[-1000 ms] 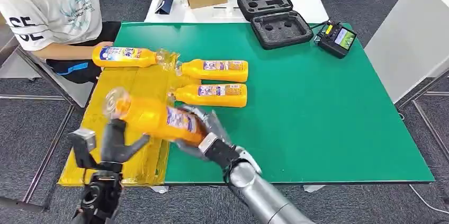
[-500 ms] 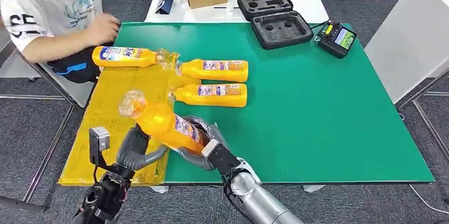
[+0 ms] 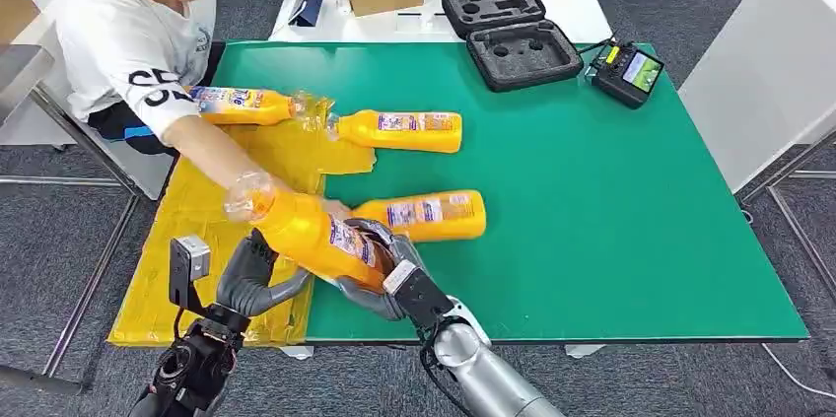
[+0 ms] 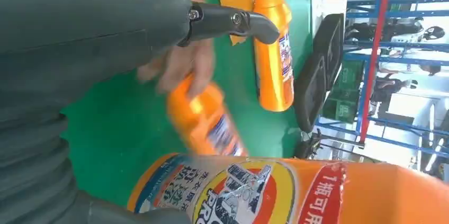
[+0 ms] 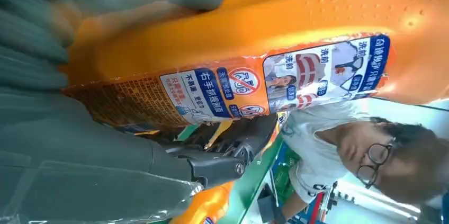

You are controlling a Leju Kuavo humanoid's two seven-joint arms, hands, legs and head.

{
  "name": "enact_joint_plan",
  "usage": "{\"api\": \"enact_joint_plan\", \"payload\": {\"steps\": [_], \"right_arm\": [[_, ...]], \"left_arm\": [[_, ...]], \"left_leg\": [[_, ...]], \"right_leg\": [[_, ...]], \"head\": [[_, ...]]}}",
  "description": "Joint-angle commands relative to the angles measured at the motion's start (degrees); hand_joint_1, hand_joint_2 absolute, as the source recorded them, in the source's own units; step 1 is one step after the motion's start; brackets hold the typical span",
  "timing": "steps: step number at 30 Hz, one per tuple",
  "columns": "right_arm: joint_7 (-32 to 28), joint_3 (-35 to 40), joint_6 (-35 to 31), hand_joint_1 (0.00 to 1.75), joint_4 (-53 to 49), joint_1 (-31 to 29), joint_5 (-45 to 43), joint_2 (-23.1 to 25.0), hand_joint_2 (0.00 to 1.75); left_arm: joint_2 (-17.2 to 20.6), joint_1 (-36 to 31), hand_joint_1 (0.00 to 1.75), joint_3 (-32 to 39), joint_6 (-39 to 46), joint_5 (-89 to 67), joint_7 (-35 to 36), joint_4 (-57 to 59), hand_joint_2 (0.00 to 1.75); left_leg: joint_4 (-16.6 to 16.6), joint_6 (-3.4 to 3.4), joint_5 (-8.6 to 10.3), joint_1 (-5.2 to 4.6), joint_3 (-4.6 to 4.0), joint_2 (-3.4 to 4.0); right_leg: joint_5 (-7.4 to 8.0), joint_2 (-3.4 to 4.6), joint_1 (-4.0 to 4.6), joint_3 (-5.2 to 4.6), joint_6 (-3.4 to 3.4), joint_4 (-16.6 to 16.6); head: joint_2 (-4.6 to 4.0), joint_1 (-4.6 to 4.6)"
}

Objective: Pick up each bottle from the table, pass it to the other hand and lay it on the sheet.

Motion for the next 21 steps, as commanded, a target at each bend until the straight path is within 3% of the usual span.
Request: {"api": "enact_joint_plan", "payload": {"steps": [1,21], "right_arm": [[0.09,-0.97,1.29,1.75,2.72,-1.07,0.86,-0.10,1.75],[0.09,-1.17,1.49,1.75,8.02,-2.53,1.60,0.68,1.75]], "left_arm": [[0.58,-0.29,0.00,-1.00,-0.50,-0.09,0.07,1.16,1.75],[0.87,3.42,0.00,-2.22,-7.06,9.79,3.48,-7.71,1.75]], "left_leg": [[-0.04,0.00,-0.07,-0.01,0.21,-0.06],[-0.04,-0.01,-0.11,-0.02,0.28,-0.07]], "right_leg": [[-0.08,-0.01,-0.01,0.22,0.00,-0.04],[-0.12,0.00,-0.03,0.29,-0.01,-0.01]], "head": [[0.00,0.02],[0.00,0.02]]}}
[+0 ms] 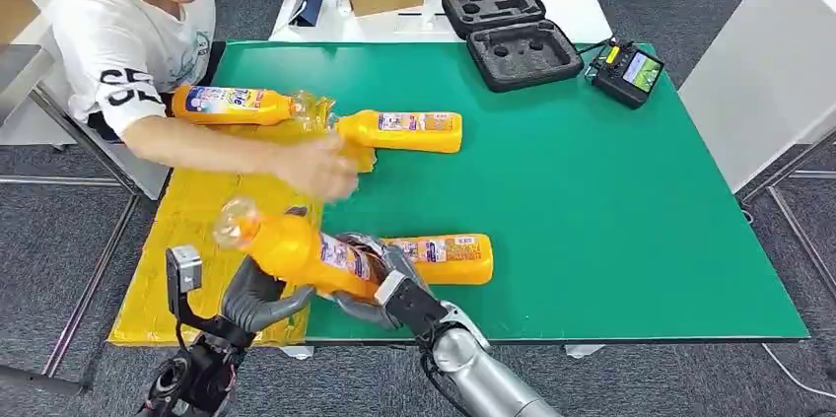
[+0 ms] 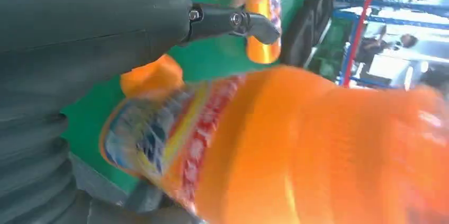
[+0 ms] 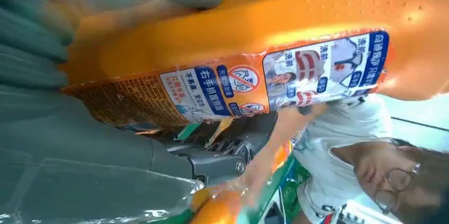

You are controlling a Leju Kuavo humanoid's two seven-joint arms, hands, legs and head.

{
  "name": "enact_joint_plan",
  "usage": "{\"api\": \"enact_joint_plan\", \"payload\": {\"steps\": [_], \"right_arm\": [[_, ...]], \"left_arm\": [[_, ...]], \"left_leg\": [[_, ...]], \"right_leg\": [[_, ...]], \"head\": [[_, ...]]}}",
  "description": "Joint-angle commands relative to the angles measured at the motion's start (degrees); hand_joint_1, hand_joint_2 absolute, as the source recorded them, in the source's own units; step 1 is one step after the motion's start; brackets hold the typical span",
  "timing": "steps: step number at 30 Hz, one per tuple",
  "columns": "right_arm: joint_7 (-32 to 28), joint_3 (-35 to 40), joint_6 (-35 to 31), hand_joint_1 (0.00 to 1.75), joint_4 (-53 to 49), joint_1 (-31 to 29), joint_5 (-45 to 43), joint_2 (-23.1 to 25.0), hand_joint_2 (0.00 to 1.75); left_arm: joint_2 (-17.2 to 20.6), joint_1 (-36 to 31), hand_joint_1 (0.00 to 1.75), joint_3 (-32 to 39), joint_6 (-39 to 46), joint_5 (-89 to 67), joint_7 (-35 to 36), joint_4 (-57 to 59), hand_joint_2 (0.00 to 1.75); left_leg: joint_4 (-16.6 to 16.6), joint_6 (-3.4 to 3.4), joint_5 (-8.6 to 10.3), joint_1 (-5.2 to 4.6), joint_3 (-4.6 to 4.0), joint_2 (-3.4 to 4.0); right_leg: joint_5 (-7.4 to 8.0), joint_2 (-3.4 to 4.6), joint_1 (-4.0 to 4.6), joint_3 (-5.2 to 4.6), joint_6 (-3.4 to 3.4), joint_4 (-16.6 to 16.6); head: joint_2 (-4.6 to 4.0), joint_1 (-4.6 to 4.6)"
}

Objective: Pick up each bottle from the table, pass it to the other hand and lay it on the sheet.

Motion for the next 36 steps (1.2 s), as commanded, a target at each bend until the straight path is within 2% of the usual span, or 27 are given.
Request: {"api": "enact_joint_plan", "payload": {"steps": [1,7,18,19,20,21,22,23,36], "right_arm": [[0.09,-1.15,-0.25,1.75,4.94,-2.44,-0.02,0.37,1.75],[0.09,-0.08,-0.48,1.75,5.09,-1.91,1.45,0.95,1.75],[0.09,0.55,-0.30,1.75,5.38,-2.03,2.35,2.38,1.75],[0.09,0.64,-0.23,1.75,5.33,-2.08,2.50,2.49,1.75],[0.09,0.73,-0.27,1.75,5.31,-2.11,2.68,2.61,1.75],[0.09,0.79,-0.25,1.75,5.47,-2.21,2.92,2.76,1.75],[0.09,0.77,-0.50,1.75,5.72,-2.31,3.32,2.89,1.75],[0.09,0.75,-0.49,1.75,5.80,-2.32,3.46,2.96,1.75],[0.11,0.70,-2.16,1.75,5.65,-2.05,6.06,2.15,1.75]], "left_arm": [[0.89,-0.01,0.00,-1.03,-0.47,1.53,0.80,-2.06,1.75],[-0.05,-2.52,0.00,-2.30,0.90,0.82,2.42,-0.32,1.75],[1.27,-5.53,0.00,-5.62,3.96,-3.59,0.62,2.39,1.75],[1.21,-5.72,0.09,-5.94,5.14,-4.50,0.49,2.43,1.75],[1.19,-5.87,0.51,-6.34,5.85,-5.45,0.12,2.33,1.75],[1.05,-5.95,1.33,-6.42,5.72,-4.50,0.39,2.35,1.75],[1.00,-5.98,1.68,-6.48,5.90,-4.07,0.16,2.13,1.75],[0.97,-5.99,1.75,-6.43,5.96,-3.69,0.03,2.00,1.75],[0.07,-5.04,1.75,-3.47,6.63,2.06,-1.48,1.15,1.75]], "left_leg": [[-0.04,0.00,-0.07,-0.03,0.21,-0.03],[-0.02,-0.01,-0.07,0.00,0.20,-0.10],[-0.04,-0.01,-0.07,-0.01,0.25,-0.09],[-0.06,-0.01,-0.04,-0.02,0.20,-0.08],[-0.04,0.00,-0.01,-0.03,0.11,-0.07],[-0.05,-0.01,-0.08,-0.01,0.27,-0.10],[-0.05,-0.01,-0.05,-0.02,0.19,-0.11],[-0.03,-0.01,-0.02,-0.02,0.11,-0.09],[-0.04,-0.01,-0.04,-0.01,0.14,-0.04]], "right_leg": [[-0.08,0.02,-0.03,0.20,-0.01,-0.02],[-0.10,-0.04,-0.01,0.21,-0.02,-0.01],[-0.10,-0.02,-0.01,0.25,-0.01,-0.02],[-0.07,-0.02,-0.03,0.19,-0.01,-0.03],[-0.04,-0.02,-0.03,0.10,0.00,-0.01],[-0.11,-0.02,-0.02,0.26,-0.01,-0.03],[-0.08,-0.04,-0.02,0.19,-0.01,-0.02],[-0.05,-0.05,-0.02,0.11,-0.01,-0.01],[-0.04,0.01,-0.01,0.14,0.00,-0.03]], "head": [[0.00,0.00],[0.00,0.00],[0.00,0.00],[0.00,0.00],[0.00,0.00],[0.00,0.00],[0.00,-0.02],[0.00,0.00],[0.00,0.00]]}}
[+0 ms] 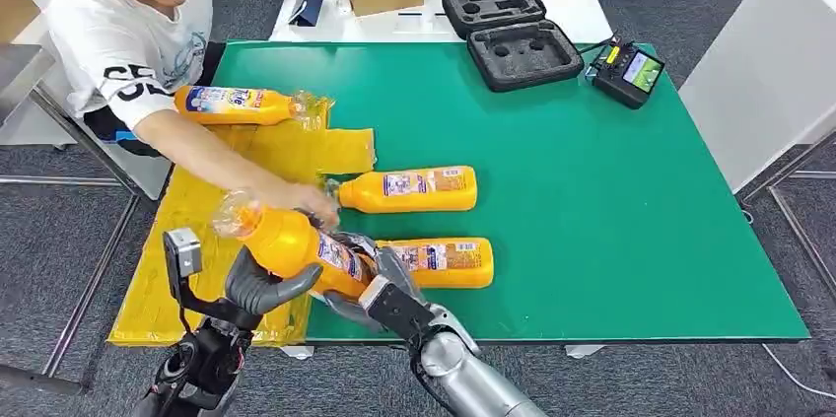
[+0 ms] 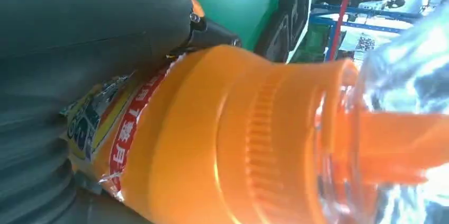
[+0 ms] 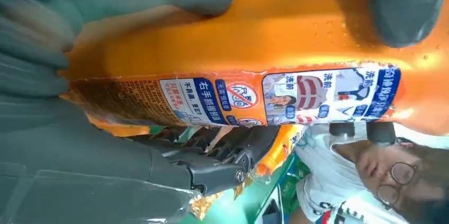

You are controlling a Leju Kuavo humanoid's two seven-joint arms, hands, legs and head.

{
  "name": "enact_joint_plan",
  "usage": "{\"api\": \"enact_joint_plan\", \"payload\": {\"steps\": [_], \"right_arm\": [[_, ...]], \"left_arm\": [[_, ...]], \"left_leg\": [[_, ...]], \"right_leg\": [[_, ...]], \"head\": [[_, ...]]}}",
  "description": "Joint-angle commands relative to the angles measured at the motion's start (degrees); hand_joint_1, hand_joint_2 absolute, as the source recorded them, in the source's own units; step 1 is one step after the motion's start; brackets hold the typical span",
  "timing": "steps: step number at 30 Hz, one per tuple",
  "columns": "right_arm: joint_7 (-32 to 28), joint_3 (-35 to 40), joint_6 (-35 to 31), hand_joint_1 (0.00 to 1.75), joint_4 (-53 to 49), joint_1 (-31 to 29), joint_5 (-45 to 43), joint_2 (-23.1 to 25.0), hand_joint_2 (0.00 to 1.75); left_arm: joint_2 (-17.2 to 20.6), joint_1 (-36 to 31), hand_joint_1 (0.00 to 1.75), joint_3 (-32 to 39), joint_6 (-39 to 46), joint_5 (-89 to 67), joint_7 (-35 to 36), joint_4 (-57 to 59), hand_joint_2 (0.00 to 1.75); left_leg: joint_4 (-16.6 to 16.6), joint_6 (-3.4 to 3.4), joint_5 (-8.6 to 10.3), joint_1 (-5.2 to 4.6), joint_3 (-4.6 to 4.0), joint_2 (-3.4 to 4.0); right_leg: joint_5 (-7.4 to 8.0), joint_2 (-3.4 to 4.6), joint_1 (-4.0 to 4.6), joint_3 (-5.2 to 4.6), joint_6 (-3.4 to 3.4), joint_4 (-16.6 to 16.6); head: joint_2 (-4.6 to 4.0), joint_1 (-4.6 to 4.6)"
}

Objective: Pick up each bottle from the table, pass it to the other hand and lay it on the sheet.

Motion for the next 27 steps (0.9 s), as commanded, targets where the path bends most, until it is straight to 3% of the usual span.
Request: {"api": "enact_joint_plan", "payload": {"steps": [1,5,6,7,9,10,15,21,27], "right_arm": [[0.11,0.65,-0.28,1.75,3.42,-1.90,0.55,-0.32,1.75],[0.43,0.69,-1.24,1.75,3.65,-2.02,1.69,-0.54,1.75],[0.47,0.71,-1.65,1.68,3.65,-2.05,1.98,-0.69,1.75],[0.72,0.71,-3.06,0.00,3.69,-2.08,2.74,-0.84,1.75],[0.85,0.24,-4.47,0.00,2.78,-1.79,3.37,-0.92,1.75],[0.64,0.03,-6.05,0.00,1.89,-1.61,3.96,-0.96,0.00],[1.50,0.34,-7.98,0.00,-8.71,1.62,6.17,-2.34,0.00],[1.80,0.39,-7.98,0.00,-9.68,2.11,6.24,-2.50,0.00],[2.19,2.40,-2.78,0.00,-19.06,4.60,4.76,-4.30,0.00]], "left_arm": [[-0.24,-1.57,1.75,0.62,0.27,0.92,-0.06,2.51,1.75],[-0.65,-1.07,1.75,1.38,0.09,1.91,-0.90,1.89,1.75],[-0.76,-1.11,1.75,1.45,0.09,1.95,-0.98,1.79,1.75],[-0.92,-1.05,1.75,1.60,0.12,2.07,-1.11,1.71,1.75],[-1.28,-1.00,1.75,2.11,0.55,1.90,-1.59,1.49,1.75],[-1.31,-1.19,1.75,2.38,1.48,1.02,-2.14,1.39,1.75],[-1.22,-2.18,1.75,3.54,7.43,-3.80,-4.77,1.26,1.75],[-1.28,-2.13,1.75,3.53,7.36,-3.79,-4.77,1.31,1.75],[-1.58,-1.44,1.75,6.12,10.00,-5.41,-6.57,0.77,1.75]], "left_leg": [[-0.05,-0.01,-0.08,-0.01,0.26,-0.07],[-0.06,0.00,-0.04,-0.03,0.18,-0.05],[-0.05,0.00,-0.09,-0.02,0.29,-0.05],[-0.07,-0.01,-0.14,-0.02,0.41,-0.06],[-0.05,-0.01,-0.16,-0.02,0.46,-0.14],[-0.05,-0.01,-0.06,-0.01,0.23,-0.11],[0.00,0.00,-0.04,-0.01,0.10,-0.12],[-0.03,0.00,0.01,0.00,0.05,-0.10],[-0.01,0.00,-0.09,0.00,0.21,-0.12]], "right_leg": [[-0.09,-0.01,-0.02,0.27,-0.01,-0.04],[-0.06,-0.01,-0.04,0.17,0.00,-0.03],[-0.10,0.01,-0.03,0.28,-0.01,-0.04],[-0.14,0.03,-0.03,0.40,-0.01,-0.05],[-0.19,-0.04,-0.03,0.48,-0.02,-0.04],[-0.09,-0.05,-0.01,0.24,-0.01,-0.04],[-0.08,-0.08,-0.02,0.12,0.00,0.00],[-0.02,-0.08,0.00,0.05,0.00,-0.03],[-0.12,-0.07,-0.01,0.23,0.00,-0.02]], "head": [[0.00,0.00],[0.00,0.02],[0.00,0.02],[0.00,0.02],[0.00,0.02],[0.00,0.02],[0.00,0.02],[0.00,0.02],[0.00,0.04]]}}
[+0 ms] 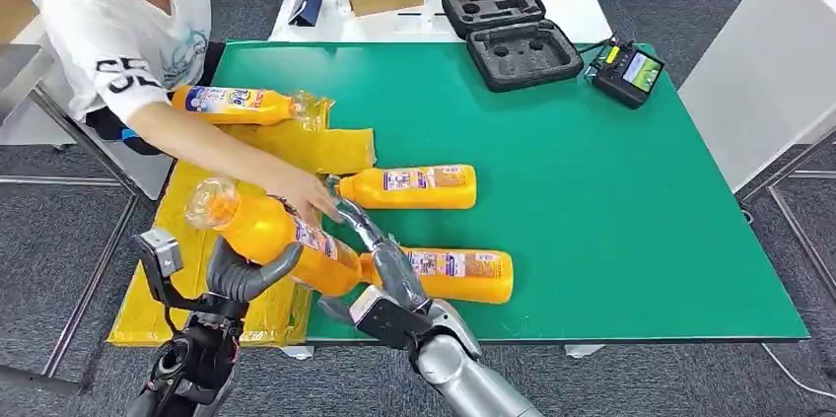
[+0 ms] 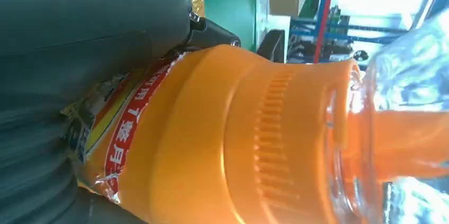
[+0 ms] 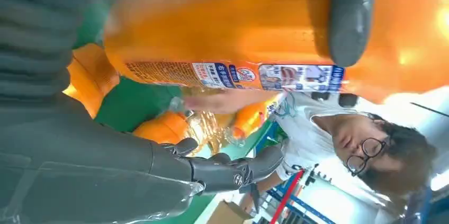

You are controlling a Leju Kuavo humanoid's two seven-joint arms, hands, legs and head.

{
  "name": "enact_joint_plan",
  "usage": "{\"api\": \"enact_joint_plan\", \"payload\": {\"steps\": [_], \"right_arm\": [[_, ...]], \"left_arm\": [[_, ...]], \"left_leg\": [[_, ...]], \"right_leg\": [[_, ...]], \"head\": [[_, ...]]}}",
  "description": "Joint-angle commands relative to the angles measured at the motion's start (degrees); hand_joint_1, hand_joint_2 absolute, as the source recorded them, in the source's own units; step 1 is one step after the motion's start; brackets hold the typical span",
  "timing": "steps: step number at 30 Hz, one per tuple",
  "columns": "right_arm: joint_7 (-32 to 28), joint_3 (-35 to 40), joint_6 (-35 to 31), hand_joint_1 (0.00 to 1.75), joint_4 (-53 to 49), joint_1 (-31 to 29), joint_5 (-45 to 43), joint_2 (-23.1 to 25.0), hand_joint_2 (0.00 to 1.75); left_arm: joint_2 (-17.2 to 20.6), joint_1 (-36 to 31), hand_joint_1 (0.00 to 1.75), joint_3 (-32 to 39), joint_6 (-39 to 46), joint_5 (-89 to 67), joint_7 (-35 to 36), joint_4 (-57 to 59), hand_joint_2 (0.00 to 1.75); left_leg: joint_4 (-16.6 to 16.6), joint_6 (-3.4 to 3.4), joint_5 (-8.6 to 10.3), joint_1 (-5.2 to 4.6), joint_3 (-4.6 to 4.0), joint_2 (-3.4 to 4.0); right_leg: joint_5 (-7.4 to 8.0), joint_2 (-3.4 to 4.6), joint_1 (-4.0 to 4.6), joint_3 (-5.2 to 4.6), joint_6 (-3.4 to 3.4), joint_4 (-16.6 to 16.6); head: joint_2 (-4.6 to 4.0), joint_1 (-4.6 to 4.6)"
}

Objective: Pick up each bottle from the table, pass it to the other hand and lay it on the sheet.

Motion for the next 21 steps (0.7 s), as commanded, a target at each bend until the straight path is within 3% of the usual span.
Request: {"api": "enact_joint_plan", "payload": {"steps": [1,5,6,9,10,12,13,14,21], "right_arm": [[0.62,2.27,5.37,0.00,-10.91,2.19,-2.28,-3.33,0.00],[0.53,2.39,6.52,0.00,-13.15,2.79,-3.76,-3.60,0.00],[-1.42,0.98,3.98,0.00,-21.52,5.41,-9.64,-3.38,0.00],[-1.42,1.53,0.26,0.00,-24.64,5.79,-12.33,-4.03,0.00],[-1.42,1.18,-2.18,0.00,-25.18,6.00,-12.25,-3.98,0.00],[-1.42,0.22,-3.72,0.00,-24.07,6.40,-13.21,-4.19,0.00],[-1.42,-0.06,-3.17,0.00,-24.28,6.76,-13.78,-4.38,1.75],[-1.42,-0.20,-3.24,0.00,-24.17,7.08,-13.55,-4.69,1.75],[-1.42,-0.62,-1.23,0.00,-23.32,6.40,-14.24,-3.86,1.75]], "left_arm": [[-1.08,-1.30,1.75,3.74,2.93,-2.10,-1.96,1.11,1.75],[-1.27,-1.36,1.75,4.47,4.68,-3.65,-2.98,0.59,1.75],[-0.85,-0.49,1.75,6.63,15.05,-15.57,-7.99,-2.09,1.75],[-0.22,-0.25,1.75,7.10,22.10,-25.27,-10.13,-3.20,1.75],[0.85,-0.54,1.75,6.83,28.35,-34.90,-10.57,-3.00,1.75],[3.84,-1.74,1.75,5.84,33.64,-52.55,-4.09,-1.01,1.75],[4.71,-2.45,1.75,5.86,34.90,-57.74,-2.33,0.34,1.75],[6.33,-3.99,1.75,5.26,34.61,-67.74,2.93,2.89,1.75],[9.92,-7.46,1.75,4.87,35.82,-94.69,14.52,11.95,1.75]], "left_leg": [[-0.02,0.00,-0.07,-0.01,0.16,-0.13],[-0.02,0.00,-0.03,-0.02,0.09,-0.12],[0.00,0.00,-0.09,-0.01,0.17,-0.13],[0.02,-0.01,-0.07,0.00,0.06,-0.09],[0.06,-0.01,-0.15,-0.01,0.17,-0.08],[-0.01,0.00,-0.06,0.00,0.10,-0.08],[-0.05,-0.01,-0.11,0.00,0.28,-0.11],[-0.05,-0.01,-0.04,0.00,0.18,-0.12],[-0.10,-0.03,0.00,-0.02,0.21,-0.05]], "right_leg": [[-0.10,-0.08,-0.02,0.19,0.00,-0.02],[-0.07,-0.08,-0.02,0.11,0.00,0.00],[-0.12,-0.07,-0.02,0.20,-0.01,0.01],[-0.09,-0.03,0.00,0.08,-0.01,0.03],[-0.16,-0.01,-0.01,0.19,-0.01,0.07],[-0.07,-0.03,-0.01,0.13,0.00,0.00],[-0.14,-0.04,0.00,0.30,-0.02,-0.03],[-0.08,-0.07,-0.01,0.21,-0.01,-0.03],[-0.04,-0.03,-0.02,0.18,-0.05,-0.04]], "head": [[0.00,0.02],[0.00,0.02],[0.00,0.02],[0.00,0.04],[0.00,0.02],[0.00,0.02],[0.00,0.02],[0.00,0.02],[0.00,0.02]]}}
